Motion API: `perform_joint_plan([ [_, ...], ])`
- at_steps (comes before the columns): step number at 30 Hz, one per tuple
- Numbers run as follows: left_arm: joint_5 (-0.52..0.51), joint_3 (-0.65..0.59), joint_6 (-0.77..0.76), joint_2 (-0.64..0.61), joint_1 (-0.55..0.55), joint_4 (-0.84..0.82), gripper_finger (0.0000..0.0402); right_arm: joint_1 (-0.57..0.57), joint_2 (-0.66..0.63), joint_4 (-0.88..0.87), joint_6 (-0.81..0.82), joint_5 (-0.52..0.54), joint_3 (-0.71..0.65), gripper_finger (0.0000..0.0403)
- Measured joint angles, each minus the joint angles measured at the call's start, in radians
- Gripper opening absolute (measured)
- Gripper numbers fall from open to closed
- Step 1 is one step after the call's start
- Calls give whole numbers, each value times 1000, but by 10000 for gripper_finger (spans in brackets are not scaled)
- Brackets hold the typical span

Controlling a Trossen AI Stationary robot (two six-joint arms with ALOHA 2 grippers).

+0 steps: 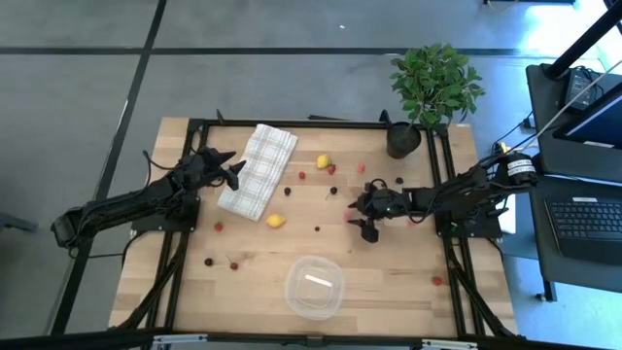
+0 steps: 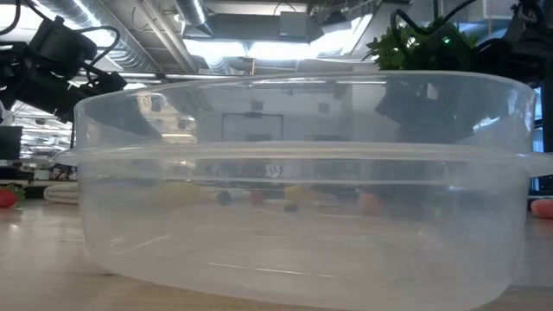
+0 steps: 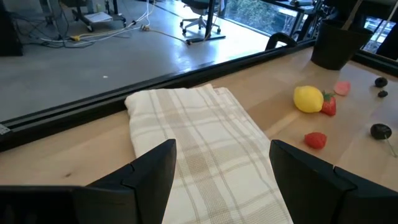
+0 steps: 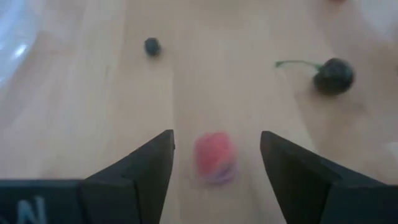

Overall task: Pick and placing Produce into tupperware
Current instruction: Put the left peach into the transparent bin

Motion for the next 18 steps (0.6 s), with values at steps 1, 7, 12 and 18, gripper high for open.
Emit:
perform_joint_plan([
  [1,0,0,0,0,0,0,250,1,0,0,-6,12,5,241],
  [7,0,0,0,0,0,0,250,2,25,1,-11,20,28,241],
  [12,0,0,7,0,0,0,250,14,88,0,28,20,35,241],
  [18,0,0,8,0,0,0,250,24,159,21,93,32,37,241],
])
